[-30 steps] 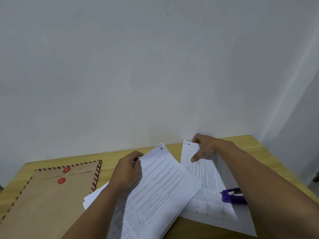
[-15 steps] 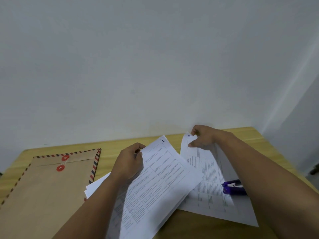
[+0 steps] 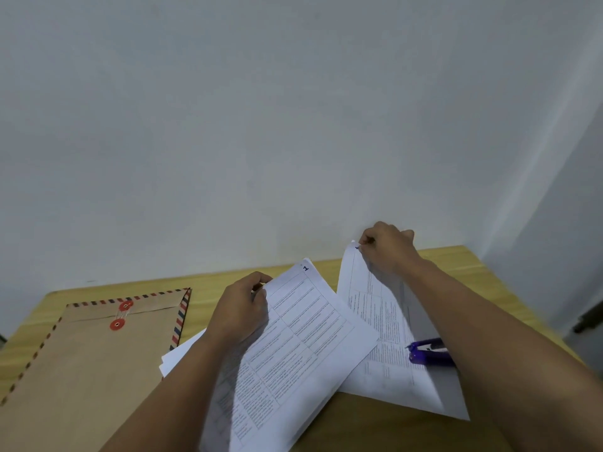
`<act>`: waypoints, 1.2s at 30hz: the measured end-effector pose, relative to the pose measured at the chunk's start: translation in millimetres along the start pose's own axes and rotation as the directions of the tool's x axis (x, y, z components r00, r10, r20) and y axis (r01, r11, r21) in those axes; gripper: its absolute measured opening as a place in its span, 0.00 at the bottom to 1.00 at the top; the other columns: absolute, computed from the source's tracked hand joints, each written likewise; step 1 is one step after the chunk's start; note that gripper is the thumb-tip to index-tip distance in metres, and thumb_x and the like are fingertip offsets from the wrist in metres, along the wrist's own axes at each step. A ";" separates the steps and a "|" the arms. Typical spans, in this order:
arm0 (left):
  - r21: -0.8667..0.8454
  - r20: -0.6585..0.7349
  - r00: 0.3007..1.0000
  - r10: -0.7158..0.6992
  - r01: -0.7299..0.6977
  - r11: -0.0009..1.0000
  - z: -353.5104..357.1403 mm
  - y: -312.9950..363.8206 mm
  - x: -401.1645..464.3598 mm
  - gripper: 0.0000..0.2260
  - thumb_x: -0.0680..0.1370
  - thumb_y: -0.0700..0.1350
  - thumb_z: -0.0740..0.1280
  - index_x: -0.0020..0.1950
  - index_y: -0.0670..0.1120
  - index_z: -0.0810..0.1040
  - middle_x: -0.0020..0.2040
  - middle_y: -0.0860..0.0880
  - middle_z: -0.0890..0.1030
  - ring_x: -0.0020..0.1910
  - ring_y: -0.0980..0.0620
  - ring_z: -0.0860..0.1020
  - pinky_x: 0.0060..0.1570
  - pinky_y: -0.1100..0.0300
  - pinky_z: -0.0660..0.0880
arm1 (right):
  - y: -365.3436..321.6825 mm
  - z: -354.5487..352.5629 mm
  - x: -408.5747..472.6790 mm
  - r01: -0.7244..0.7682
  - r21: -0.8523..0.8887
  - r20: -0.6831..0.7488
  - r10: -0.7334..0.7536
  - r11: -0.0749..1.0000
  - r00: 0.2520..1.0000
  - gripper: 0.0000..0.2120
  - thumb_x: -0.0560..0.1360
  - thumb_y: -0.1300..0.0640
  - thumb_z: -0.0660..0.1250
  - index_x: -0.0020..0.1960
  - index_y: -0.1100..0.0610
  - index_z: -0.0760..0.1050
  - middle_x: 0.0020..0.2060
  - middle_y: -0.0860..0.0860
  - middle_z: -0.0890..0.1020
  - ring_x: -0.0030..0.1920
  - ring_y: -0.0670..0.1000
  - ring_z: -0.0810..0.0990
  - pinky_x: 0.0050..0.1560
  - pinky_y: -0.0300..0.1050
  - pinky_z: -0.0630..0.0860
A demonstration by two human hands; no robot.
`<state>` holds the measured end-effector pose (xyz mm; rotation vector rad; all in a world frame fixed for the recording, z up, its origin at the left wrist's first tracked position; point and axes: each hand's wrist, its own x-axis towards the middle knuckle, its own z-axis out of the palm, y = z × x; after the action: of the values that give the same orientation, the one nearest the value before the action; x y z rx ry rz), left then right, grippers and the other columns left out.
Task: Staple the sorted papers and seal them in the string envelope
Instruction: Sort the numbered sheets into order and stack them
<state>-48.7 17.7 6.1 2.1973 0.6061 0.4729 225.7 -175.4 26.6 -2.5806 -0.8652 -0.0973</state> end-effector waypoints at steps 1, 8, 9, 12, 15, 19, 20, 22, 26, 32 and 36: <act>-0.002 -0.011 1.000 0.012 -0.012 1.000 -4.5 5.9 -2.6 0.13 0.81 0.37 0.61 0.50 0.54 0.80 0.37 0.64 0.81 0.29 0.60 0.74 0.31 0.68 0.68 | -4.7 -12.8 -0.9 0.010 -0.003 -0.020 -0.010 1.000 1.000 0.11 0.78 0.55 0.65 0.37 0.48 0.78 0.44 0.44 0.81 0.50 0.50 0.78 0.51 0.52 0.59; 0.043 -0.078 0.988 0.133 -0.130 0.991 -49.6 55.2 -28.0 0.12 0.81 0.39 0.63 0.49 0.55 0.81 0.42 0.59 0.83 0.39 0.59 0.79 0.38 0.61 0.74 | -39.9 -109.6 -21.1 0.155 -0.050 -0.071 -0.158 0.987 0.985 0.07 0.79 0.54 0.66 0.44 0.48 0.81 0.39 0.40 0.81 0.48 0.49 0.79 0.56 0.52 0.62; 0.047 -0.088 0.985 0.147 -0.143 0.989 -56.2 62.2 -32.2 0.11 0.81 0.39 0.63 0.50 0.55 0.81 0.44 0.59 0.83 0.40 0.59 0.80 0.40 0.60 0.75 | -46.1 -122.1 -24.9 0.171 -0.062 -0.085 -0.176 0.983 0.981 0.07 0.79 0.54 0.66 0.45 0.47 0.82 0.41 0.39 0.82 0.49 0.49 0.80 0.56 0.52 0.63; 0.067 -0.122 0.976 0.181 -0.174 0.982 -73.8 81.0 -44.6 0.11 0.81 0.40 0.63 0.50 0.55 0.81 0.46 0.60 0.84 0.44 0.60 0.80 0.42 0.63 0.75 | -64.4 -156.9 -39.0 0.213 -0.074 -0.115 -0.220 0.974 0.969 0.07 0.80 0.54 0.67 0.48 0.47 0.84 0.45 0.40 0.83 0.50 0.48 0.79 0.57 0.53 0.64; 0.082 -0.151 0.967 0.203 -0.193 0.978 -87.4 96.2 -56.5 0.10 0.81 0.41 0.64 0.51 0.55 0.81 0.46 0.60 0.83 0.45 0.62 0.79 0.40 0.66 0.72 | -79.4 -185.5 -51.8 0.232 -0.021 -0.126 -0.233 0.972 0.964 0.05 0.78 0.53 0.71 0.48 0.46 0.85 0.45 0.41 0.85 0.50 0.47 0.79 0.60 0.53 0.70; 0.074 -0.212 0.953 0.216 -0.205 0.976 -100.2 111.6 -67.9 0.10 0.81 0.42 0.64 0.53 0.53 0.83 0.48 0.60 0.84 0.46 0.61 0.80 0.42 0.66 0.71 | -96.1 -211.6 -64.5 0.277 0.182 -0.211 -0.238 0.944 0.948 0.04 0.75 0.56 0.75 0.49 0.52 0.88 0.45 0.46 0.88 0.49 0.48 0.85 0.54 0.46 0.80; 0.066 -0.223 0.951 0.216 -0.207 0.976 -102.9 115.6 -70.4 0.10 0.81 0.41 0.64 0.53 0.53 0.84 0.47 0.59 0.84 0.46 0.61 0.80 0.42 0.65 0.72 | -100.8 -217.1 -68.3 0.291 0.216 -0.239 -0.238 0.932 0.941 0.05 0.76 0.57 0.75 0.51 0.54 0.88 0.46 0.48 0.89 0.49 0.47 0.85 0.54 0.43 0.80; 0.045 -0.243 0.946 0.216 -0.212 0.976 -107.7 123.8 -75.5 0.10 0.81 0.41 0.64 0.51 0.53 0.84 0.45 0.59 0.84 0.44 0.61 0.80 0.41 0.64 0.72 | -110.4 -224.4 -76.6 0.320 0.280 -0.280 -0.242 0.905 0.929 0.05 0.76 0.58 0.75 0.50 0.54 0.89 0.45 0.46 0.88 0.49 0.45 0.85 0.53 0.40 0.79; 0.012 -0.282 0.935 0.216 -0.221 0.975 -114.1 135.6 -80.5 0.10 0.82 0.42 0.64 0.50 0.53 0.83 0.44 0.59 0.83 0.42 0.61 0.80 0.37 0.66 0.73 | -128.7 -227.0 -90.9 0.336 0.420 -0.287 -0.228 0.843 0.930 0.04 0.78 0.58 0.74 0.47 0.54 0.88 0.42 0.43 0.87 0.48 0.41 0.84 0.51 0.38 0.79; -0.071 -0.344 0.920 0.187 -0.224 0.972 -117.5 147.0 -85.4 0.08 0.82 0.43 0.65 0.49 0.51 0.83 0.44 0.56 0.84 0.43 0.58 0.81 0.40 0.59 0.75 | -158.6 -217.9 -117.5 0.261 0.668 -0.105 -0.258 0.697 0.960 0.04 0.78 0.60 0.74 0.48 0.59 0.87 0.39 0.46 0.85 0.36 0.38 0.80 0.40 0.33 0.74; -0.069 -0.386 0.906 0.175 -0.217 0.974 -116.1 149.9 -85.5 0.07 0.82 0.45 0.65 0.49 0.51 0.83 0.47 0.56 0.83 0.45 0.55 0.80 0.42 0.58 0.74 | -167.8 -210.2 -130.6 0.191 0.755 0.000 -0.292 0.627 0.956 0.04 0.79 0.59 0.73 0.49 0.58 0.86 0.38 0.47 0.82 0.38 0.46 0.75 0.41 0.38 0.73</act>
<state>-138.0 -46.9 182.5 2.0827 0.5433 1.0307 35.1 -213.2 253.8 -1.6834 -1.0234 0.2973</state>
